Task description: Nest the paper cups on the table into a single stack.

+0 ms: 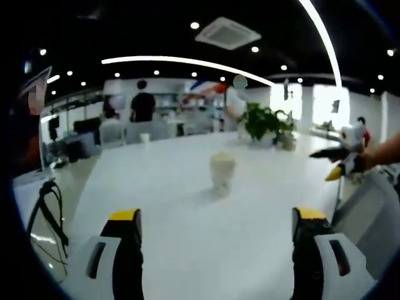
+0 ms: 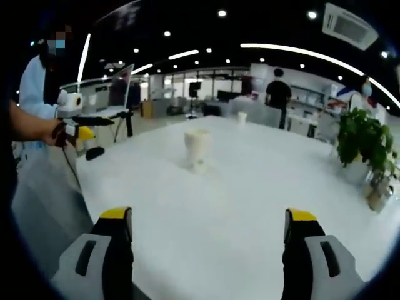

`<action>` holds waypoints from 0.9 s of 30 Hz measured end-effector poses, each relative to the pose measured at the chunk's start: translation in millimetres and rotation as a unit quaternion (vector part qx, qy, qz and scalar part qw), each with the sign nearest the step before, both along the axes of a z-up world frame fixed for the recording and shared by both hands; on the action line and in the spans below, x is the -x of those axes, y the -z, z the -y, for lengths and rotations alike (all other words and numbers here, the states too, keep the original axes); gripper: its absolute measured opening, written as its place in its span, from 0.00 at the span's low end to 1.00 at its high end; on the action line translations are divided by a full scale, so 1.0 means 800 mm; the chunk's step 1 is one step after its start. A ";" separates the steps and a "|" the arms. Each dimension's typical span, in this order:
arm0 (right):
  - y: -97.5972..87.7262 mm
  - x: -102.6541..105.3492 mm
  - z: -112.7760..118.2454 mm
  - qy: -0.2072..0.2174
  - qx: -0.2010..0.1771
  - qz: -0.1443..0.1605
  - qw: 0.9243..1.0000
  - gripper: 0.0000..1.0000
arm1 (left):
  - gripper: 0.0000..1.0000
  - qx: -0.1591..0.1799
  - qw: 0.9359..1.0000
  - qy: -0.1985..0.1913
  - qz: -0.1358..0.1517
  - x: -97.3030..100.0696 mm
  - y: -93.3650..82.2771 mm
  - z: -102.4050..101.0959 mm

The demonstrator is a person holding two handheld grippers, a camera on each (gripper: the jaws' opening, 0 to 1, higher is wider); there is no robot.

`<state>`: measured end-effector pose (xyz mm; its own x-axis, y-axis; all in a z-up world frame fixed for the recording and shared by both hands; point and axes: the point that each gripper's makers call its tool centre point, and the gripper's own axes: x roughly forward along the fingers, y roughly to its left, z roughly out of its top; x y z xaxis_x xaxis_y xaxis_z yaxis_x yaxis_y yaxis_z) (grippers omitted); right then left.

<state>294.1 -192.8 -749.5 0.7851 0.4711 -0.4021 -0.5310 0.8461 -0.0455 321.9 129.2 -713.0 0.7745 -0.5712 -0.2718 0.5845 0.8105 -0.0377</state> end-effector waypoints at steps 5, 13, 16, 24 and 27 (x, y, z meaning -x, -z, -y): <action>0.002 0.000 -0.006 -0.003 -0.002 -0.003 1.000 1.00 | 0.98 -0.001 1.000 -0.003 0.001 0.004 0.001 -0.005; 0.002 0.008 -0.024 -0.011 -0.005 -0.007 1.000 1.00 | 0.98 0.003 1.000 -0.006 0.003 0.007 -0.001 -0.005; 0.004 0.009 -0.028 -0.009 -0.013 -0.013 1.000 1.00 | 0.98 0.009 1.000 -0.008 0.004 0.006 -0.002 -0.004; -0.007 0.004 -0.021 0.010 -0.017 -0.016 1.000 1.00 | 0.98 0.015 1.000 -0.004 -0.002 -0.004 -0.003 -0.004; -0.013 -0.004 -0.018 0.004 -0.003 -0.009 1.000 1.00 | 0.98 0.015 1.000 0.004 -0.002 -0.006 -0.005 0.000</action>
